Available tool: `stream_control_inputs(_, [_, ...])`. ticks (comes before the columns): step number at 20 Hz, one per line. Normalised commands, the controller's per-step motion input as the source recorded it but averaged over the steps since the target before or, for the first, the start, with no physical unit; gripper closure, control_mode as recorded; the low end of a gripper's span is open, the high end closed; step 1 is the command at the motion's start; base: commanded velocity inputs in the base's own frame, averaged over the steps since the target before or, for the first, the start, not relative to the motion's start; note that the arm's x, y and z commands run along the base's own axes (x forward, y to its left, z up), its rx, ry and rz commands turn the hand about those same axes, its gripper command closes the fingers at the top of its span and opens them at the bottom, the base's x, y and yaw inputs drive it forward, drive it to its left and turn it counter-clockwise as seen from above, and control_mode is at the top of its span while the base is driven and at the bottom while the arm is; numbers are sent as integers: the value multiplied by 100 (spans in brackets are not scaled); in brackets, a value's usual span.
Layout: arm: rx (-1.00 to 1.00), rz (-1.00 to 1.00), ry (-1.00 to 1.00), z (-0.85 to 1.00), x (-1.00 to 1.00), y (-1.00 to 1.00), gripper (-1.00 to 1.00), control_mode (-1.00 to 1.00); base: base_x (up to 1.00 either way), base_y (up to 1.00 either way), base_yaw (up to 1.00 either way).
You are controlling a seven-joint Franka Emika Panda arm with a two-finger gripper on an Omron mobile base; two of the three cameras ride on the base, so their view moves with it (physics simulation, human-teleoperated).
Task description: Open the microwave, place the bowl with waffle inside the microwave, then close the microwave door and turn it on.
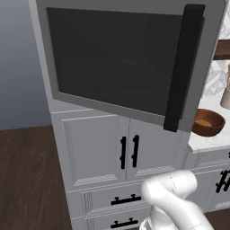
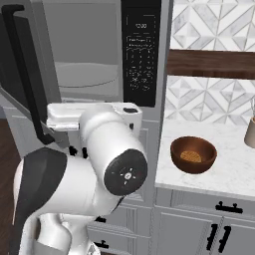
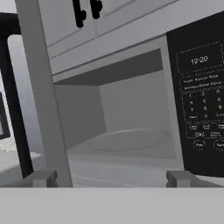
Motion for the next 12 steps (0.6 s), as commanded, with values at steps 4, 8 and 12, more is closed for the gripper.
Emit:
stream_control_inputs(4, [6, 38, 1, -20, 78, -30, -100, -100, 0, 0, 0])
stream_control_inputs(8, [0, 23, 0, -37, 74, 17, -100, -100, 0, 0, 0])
stream_control_inputs(12, [0, 11, 0, -41, 75, 36, -100, -100, 0, 0, 0])
